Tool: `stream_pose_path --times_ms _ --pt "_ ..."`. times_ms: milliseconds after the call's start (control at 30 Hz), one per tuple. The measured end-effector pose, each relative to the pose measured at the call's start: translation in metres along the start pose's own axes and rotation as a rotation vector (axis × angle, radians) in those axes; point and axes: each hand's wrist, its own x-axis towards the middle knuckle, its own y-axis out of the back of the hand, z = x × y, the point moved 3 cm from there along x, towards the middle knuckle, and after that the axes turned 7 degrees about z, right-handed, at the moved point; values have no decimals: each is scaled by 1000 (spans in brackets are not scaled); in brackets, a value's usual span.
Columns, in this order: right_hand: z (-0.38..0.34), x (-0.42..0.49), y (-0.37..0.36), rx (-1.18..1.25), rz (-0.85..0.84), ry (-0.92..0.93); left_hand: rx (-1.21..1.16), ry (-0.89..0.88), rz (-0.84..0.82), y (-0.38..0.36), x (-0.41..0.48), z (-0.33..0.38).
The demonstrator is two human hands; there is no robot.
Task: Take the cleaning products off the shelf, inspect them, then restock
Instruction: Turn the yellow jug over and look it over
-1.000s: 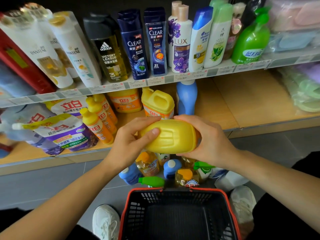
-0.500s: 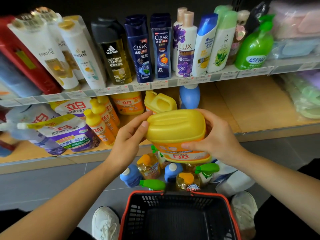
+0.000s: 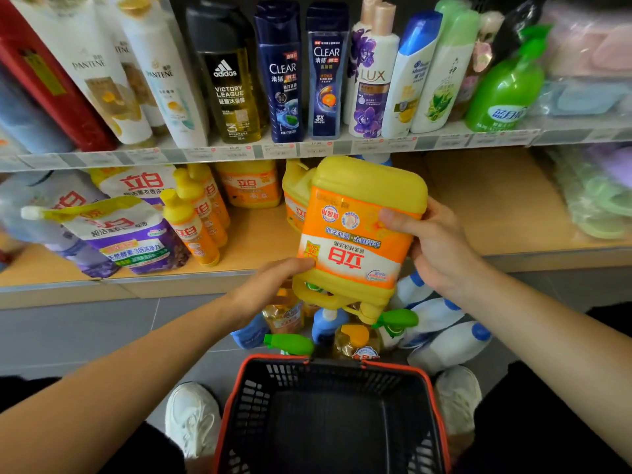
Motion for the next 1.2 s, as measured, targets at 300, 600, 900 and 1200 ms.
stream_pose_path --times_ms 300,600,900,1200 --pt "2 13 11 45 -17 -52 -162 -15 -55 3 10 -10" --pt "24 27 15 -291 -152 -189 -265 -433 295 48 2 48" --pt "38 38 -31 -1088 -344 459 370 -659 350 42 -2 78" --pt "57 70 -57 -955 -195 413 632 -755 456 48 23 86"
